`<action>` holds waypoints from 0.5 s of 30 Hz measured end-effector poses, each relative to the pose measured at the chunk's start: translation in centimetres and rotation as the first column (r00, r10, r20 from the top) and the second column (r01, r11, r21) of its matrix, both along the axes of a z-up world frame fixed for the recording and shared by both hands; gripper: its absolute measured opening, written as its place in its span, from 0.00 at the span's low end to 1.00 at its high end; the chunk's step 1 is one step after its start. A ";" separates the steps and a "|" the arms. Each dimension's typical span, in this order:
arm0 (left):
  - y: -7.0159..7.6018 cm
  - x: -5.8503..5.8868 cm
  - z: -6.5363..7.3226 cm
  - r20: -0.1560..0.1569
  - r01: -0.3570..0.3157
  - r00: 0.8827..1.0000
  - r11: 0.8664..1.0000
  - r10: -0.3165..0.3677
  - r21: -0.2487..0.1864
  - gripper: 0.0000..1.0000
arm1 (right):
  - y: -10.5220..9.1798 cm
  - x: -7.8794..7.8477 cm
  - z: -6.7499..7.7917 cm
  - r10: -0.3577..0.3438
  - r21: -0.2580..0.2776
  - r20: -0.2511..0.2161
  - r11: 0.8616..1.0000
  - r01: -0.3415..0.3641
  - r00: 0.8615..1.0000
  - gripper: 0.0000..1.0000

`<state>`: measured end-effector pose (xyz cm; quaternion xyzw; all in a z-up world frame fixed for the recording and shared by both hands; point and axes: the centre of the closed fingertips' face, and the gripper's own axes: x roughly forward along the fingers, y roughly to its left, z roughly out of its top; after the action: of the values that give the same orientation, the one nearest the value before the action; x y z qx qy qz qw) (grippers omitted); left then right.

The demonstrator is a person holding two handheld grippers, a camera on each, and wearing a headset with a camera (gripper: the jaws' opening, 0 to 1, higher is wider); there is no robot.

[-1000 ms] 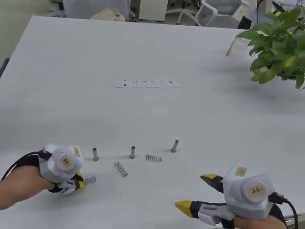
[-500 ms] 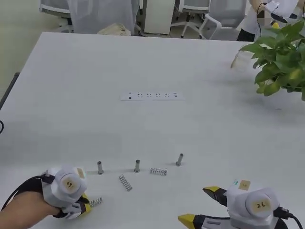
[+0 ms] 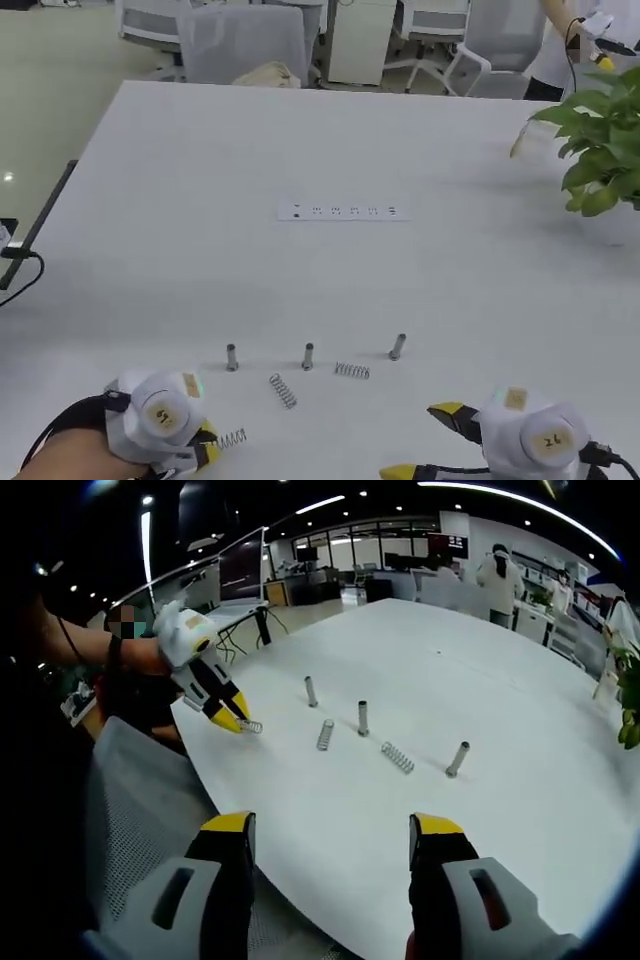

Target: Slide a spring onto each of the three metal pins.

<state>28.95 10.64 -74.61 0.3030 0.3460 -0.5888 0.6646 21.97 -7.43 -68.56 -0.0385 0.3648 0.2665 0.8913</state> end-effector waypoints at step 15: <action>-2.4 -0.3 4.4 0.074 0.018 0.997 0.997 -0.012 -0.080 0.02 | 1.6 1.5 0.4 0.214 -0.070 -0.009 0.974 -0.214 0.977 0.57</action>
<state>28.64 8.28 -70.25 0.2998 0.2950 -0.5960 0.6840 23.44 -5.80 -68.18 -0.1087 0.3685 0.3480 0.8551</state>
